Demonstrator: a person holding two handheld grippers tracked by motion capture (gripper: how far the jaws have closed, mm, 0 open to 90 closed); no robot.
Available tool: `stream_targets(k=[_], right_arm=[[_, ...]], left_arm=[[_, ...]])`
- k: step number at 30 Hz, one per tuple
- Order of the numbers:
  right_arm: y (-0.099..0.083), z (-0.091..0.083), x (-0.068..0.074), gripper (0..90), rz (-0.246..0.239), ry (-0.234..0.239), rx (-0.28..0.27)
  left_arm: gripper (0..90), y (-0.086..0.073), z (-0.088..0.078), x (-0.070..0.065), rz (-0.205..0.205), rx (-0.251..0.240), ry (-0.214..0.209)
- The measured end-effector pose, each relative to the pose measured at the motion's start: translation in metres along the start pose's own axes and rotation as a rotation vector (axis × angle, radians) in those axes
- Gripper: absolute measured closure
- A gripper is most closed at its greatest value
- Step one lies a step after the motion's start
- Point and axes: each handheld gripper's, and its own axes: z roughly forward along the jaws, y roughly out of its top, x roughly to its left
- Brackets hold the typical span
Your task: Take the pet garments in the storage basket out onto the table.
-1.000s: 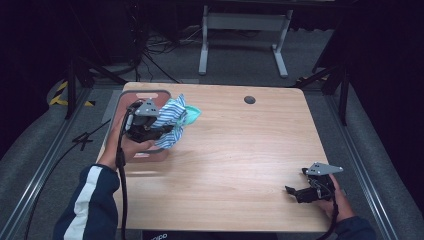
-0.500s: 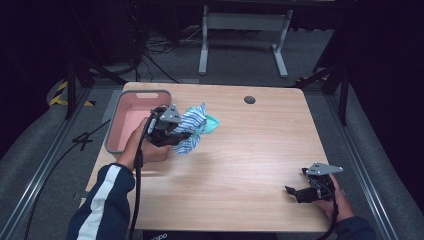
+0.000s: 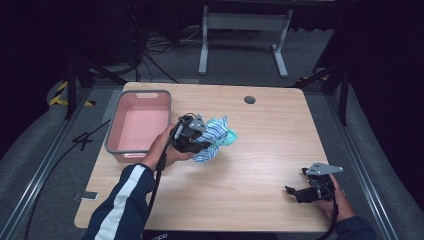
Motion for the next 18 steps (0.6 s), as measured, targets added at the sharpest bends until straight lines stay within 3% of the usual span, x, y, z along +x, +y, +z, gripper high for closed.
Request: stream_targets(k=[4,9,18], right_arm=[[0.000,0.000,0.000,0.7,0.000,0.000,0.000],[0.000,0.000,0.000,0.7,0.000,0.000,0.000],[0.000,0.000,0.000,0.7,0.000,0.000,0.000]], left_arm=[[75.4,0.002,0.020,-0.006,0.001,0.041,-0.031],[75.3,0.002,0.033,-0.010,-0.003,0.041,-0.052],[74.6,0.003,0.061,-0.018,0.007,0.092,-0.076]])
